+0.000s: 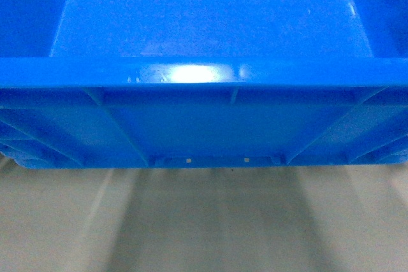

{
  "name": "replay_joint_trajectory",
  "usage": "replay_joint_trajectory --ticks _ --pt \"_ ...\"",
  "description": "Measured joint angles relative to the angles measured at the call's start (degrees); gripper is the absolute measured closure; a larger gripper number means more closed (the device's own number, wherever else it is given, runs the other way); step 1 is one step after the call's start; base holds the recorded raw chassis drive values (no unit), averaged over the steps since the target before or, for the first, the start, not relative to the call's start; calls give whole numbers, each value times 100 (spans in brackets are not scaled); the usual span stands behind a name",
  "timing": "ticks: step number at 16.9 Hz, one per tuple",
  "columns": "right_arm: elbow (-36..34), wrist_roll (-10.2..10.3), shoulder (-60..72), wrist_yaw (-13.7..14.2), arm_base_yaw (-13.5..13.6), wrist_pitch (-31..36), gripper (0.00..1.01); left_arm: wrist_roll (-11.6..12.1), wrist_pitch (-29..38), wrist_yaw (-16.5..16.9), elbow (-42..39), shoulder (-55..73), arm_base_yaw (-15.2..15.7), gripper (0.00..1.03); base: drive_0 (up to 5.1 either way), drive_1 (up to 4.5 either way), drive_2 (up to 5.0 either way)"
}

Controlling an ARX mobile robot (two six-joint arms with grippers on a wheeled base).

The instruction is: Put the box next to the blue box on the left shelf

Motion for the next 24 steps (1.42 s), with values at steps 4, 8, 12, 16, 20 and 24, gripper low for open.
replay_joint_trajectory --ticks 4,8,12,16,20,24 --pt "-11 -2 0 -9 0 -50 91 4 -61 -4 0 0 0 85 0 0 0" --pt "-13 0 0 -7 0 -20 91 4 -33 0 0 0 0 85 0 0 0" --pt "-13 0 0 -7 0 -9 91 4 -17 0 0 0 0 85 0 0 0" --pt "-13 0 0 -7 0 -11 91 4 -17 0 0 0 0 85 0 0 0" --pt "-13 -2 -4 -7 0 4 91 7 2 -4 0 0 0 85 2 288 -285" --pt "-13 -2 -4 -7 0 -2 91 7 -4 -4 0 0 0 85 2 433 -428"
